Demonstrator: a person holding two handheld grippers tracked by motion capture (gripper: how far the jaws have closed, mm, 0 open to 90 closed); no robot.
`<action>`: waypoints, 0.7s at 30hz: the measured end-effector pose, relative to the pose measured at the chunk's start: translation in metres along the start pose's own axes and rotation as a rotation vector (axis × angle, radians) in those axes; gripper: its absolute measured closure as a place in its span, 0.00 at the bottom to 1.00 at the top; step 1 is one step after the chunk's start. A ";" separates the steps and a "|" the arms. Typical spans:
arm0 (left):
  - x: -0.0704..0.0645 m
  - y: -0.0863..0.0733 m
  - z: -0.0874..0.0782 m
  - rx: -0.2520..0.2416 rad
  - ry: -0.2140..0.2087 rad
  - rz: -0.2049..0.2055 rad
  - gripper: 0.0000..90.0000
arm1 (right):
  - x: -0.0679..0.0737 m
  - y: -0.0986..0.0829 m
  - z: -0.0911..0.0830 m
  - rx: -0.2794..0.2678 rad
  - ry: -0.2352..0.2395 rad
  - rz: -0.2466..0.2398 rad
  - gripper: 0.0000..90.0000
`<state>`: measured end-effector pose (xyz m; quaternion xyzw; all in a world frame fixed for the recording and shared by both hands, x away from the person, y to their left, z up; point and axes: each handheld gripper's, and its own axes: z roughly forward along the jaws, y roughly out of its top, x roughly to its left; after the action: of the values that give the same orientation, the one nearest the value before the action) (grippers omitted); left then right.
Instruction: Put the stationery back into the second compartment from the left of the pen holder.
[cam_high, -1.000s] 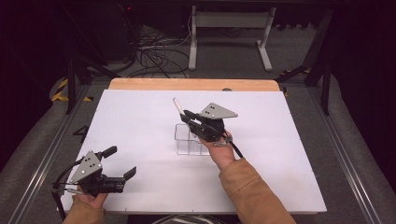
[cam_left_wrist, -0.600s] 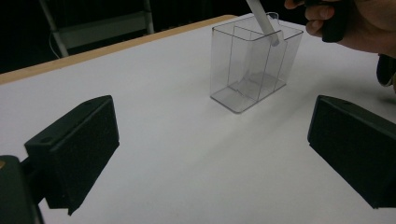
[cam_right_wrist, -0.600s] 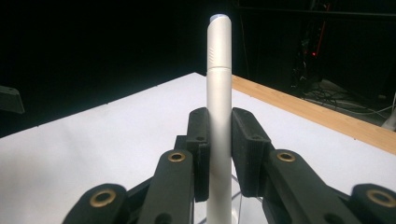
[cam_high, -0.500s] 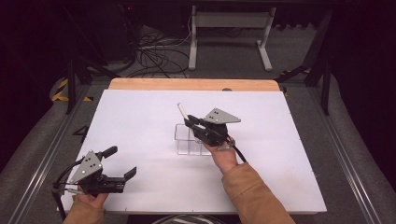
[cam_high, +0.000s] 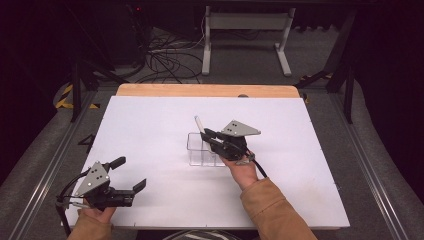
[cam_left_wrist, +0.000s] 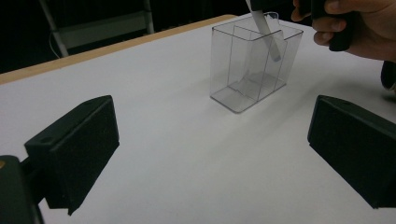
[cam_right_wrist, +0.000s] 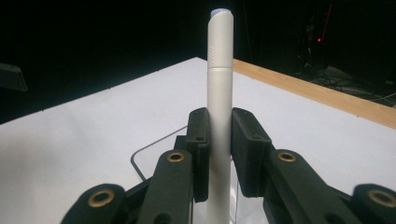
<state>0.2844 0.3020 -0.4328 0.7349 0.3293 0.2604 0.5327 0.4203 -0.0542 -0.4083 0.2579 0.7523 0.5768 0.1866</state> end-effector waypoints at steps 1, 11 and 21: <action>0.000 0.000 0.000 0.000 0.000 0.000 0.03 | 0.000 0.001 -0.001 -0.002 -0.004 0.001 0.73; 0.001 0.000 0.001 0.002 0.002 0.004 0.03 | 0.004 0.021 -0.019 -0.025 -0.053 -0.063 0.31; 0.000 0.000 0.000 0.000 0.005 0.002 0.03 | 0.011 0.035 -0.035 -0.042 -0.044 -0.113 0.27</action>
<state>0.2843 0.3023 -0.4326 0.7345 0.3298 0.2628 0.5316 0.3978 -0.0675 -0.3655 0.2234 0.7492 0.5752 0.2407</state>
